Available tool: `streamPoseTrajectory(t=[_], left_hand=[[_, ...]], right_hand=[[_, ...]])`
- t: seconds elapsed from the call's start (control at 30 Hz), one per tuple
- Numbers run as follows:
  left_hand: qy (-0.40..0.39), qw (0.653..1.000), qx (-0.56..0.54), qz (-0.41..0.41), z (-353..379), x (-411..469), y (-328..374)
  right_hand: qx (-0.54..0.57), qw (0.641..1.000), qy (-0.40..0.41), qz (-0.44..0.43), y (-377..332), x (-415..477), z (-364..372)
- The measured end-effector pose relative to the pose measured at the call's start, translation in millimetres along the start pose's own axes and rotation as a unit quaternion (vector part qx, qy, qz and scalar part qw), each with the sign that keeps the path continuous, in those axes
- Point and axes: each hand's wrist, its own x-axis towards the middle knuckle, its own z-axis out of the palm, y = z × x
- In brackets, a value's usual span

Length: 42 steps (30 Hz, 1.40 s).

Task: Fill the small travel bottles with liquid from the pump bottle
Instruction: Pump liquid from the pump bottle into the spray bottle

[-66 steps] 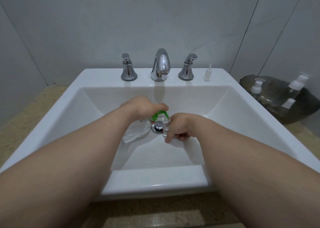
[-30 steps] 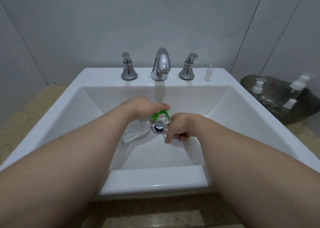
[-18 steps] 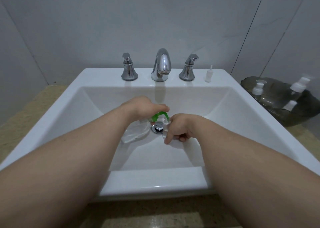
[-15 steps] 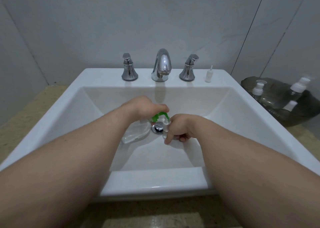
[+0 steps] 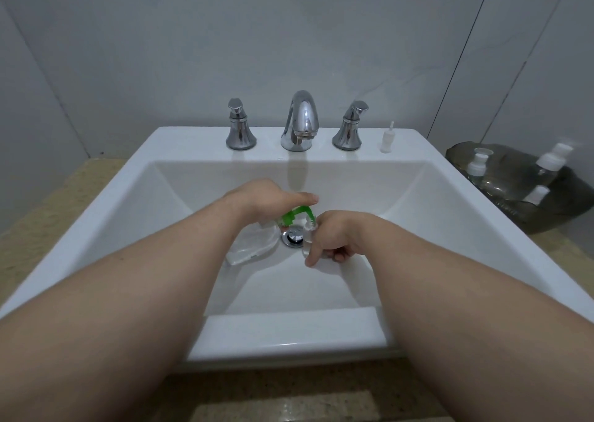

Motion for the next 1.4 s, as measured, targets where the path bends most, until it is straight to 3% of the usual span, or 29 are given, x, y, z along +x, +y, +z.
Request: streamPoseTrajectory(t=[1.4], left_hand=[[-0.015, 1.0, -0.016, -0.005, -0.9, 1.1, -2.3]], right_hand=[[-0.023, 1.0, -0.011, 0.009, -2.1, 2.4, 0.6]])
